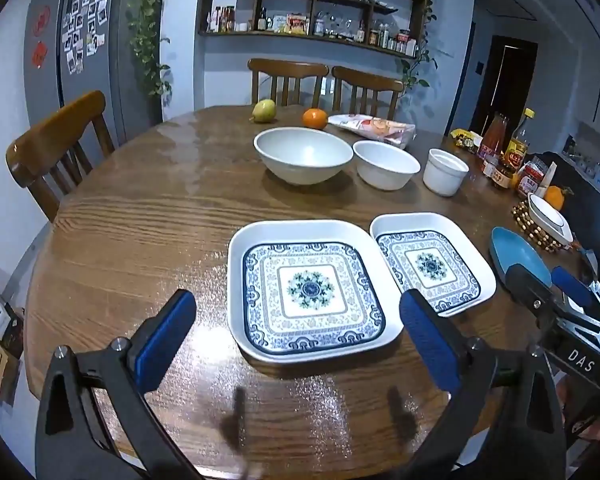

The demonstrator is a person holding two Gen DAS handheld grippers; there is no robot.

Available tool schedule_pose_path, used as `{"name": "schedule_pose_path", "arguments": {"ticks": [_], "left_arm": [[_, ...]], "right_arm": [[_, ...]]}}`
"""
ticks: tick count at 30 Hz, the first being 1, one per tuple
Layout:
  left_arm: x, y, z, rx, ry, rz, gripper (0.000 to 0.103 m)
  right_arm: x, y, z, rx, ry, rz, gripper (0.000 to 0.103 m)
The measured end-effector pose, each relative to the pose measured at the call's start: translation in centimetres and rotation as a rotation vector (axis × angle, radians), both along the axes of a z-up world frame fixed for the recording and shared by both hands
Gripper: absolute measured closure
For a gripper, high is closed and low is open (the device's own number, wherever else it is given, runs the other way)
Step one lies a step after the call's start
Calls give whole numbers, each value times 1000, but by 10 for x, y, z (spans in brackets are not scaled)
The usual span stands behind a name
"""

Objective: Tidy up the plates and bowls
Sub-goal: 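Move both grippers toward the rim of the large blue-patterned plate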

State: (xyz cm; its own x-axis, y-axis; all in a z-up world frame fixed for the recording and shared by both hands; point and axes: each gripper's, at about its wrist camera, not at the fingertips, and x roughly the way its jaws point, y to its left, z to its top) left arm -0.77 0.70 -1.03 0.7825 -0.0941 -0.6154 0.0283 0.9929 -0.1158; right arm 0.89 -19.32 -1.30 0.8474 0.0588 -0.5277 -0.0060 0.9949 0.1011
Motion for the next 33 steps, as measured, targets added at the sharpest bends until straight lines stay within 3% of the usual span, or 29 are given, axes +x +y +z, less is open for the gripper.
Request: {"name": "schedule_pose_path", "arguments": {"ticks": [11, 22, 28, 30, 33], "left_arm": [[4, 3, -1, -20, 41, -2, 7], [4, 21, -1, -39, 72, 59, 12], [3, 26, -2, -61, 75, 74, 14], [3, 25, -4, -56, 80, 69, 16], [5, 25, -4, -63, 82, 59, 23]], "right_arm": [[1, -2, -4, 28, 29, 13, 0], [0, -10, -3, 69, 35, 34, 0], [-1, -13, -5, 102, 34, 44, 5], [0, -13, -6, 109, 36, 47, 15], [3, -13, -7, 118, 44, 45, 20]]}}
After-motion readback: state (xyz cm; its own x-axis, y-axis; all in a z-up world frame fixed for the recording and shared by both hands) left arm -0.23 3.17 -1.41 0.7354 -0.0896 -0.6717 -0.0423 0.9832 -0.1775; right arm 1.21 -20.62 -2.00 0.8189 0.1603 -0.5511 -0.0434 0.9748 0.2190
